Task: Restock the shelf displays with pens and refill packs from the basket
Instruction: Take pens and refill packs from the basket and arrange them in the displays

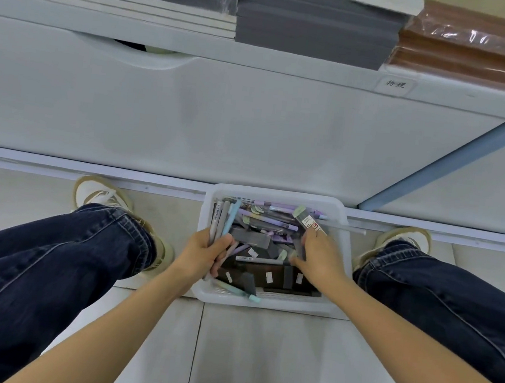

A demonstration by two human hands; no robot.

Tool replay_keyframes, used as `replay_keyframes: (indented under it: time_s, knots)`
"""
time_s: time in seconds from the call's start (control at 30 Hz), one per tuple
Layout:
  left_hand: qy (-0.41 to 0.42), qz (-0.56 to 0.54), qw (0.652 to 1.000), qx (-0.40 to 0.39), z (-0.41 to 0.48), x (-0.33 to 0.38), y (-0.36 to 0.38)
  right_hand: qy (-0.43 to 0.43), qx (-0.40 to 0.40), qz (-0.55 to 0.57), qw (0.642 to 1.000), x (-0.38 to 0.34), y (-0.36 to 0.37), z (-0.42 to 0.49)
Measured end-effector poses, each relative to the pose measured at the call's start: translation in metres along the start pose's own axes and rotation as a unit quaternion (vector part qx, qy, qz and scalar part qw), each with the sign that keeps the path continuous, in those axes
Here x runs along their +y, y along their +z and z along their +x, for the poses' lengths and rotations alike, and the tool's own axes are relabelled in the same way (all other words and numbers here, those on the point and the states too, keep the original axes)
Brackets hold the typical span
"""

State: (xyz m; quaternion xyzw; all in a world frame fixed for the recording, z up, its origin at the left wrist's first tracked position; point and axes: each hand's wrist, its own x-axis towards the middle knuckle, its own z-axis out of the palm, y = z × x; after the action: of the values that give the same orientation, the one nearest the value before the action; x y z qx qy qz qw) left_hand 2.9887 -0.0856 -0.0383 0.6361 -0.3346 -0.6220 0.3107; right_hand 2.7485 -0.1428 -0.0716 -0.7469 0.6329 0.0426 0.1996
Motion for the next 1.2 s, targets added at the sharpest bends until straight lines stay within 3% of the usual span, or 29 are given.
replay_keyframes:
  time_s: [0.23,0.37,0.7,0.93,1.13,1.2]
  knots:
    - [-0.022,0.002,1.0,-0.001,0.006,-0.006,0.005,-0.109,-0.048,-0.022,0.993,0.007,0.0,0.003]
    - [-0.02,0.014,1.0,-0.004,0.007,-0.011,0.008,-0.083,-0.032,-0.109,0.99,-0.005,0.009,0.01]
    - [-0.024,0.009,1.0,-0.009,0.013,-0.021,0.005,-0.023,-0.022,-0.149,0.988,-0.018,0.019,0.003]
    - [-0.02,0.011,1.0,-0.01,0.014,-0.023,0.005,0.014,-0.142,-0.092,0.985,-0.021,0.009,0.027]
    - [-0.019,-0.005,1.0,-0.011,0.016,-0.024,0.006,-0.001,-0.201,0.125,0.972,-0.015,-0.001,0.024]
    - [-0.02,-0.005,1.0,-0.01,0.016,-0.023,0.006,0.003,-0.212,0.113,0.971,-0.017,-0.003,0.024]
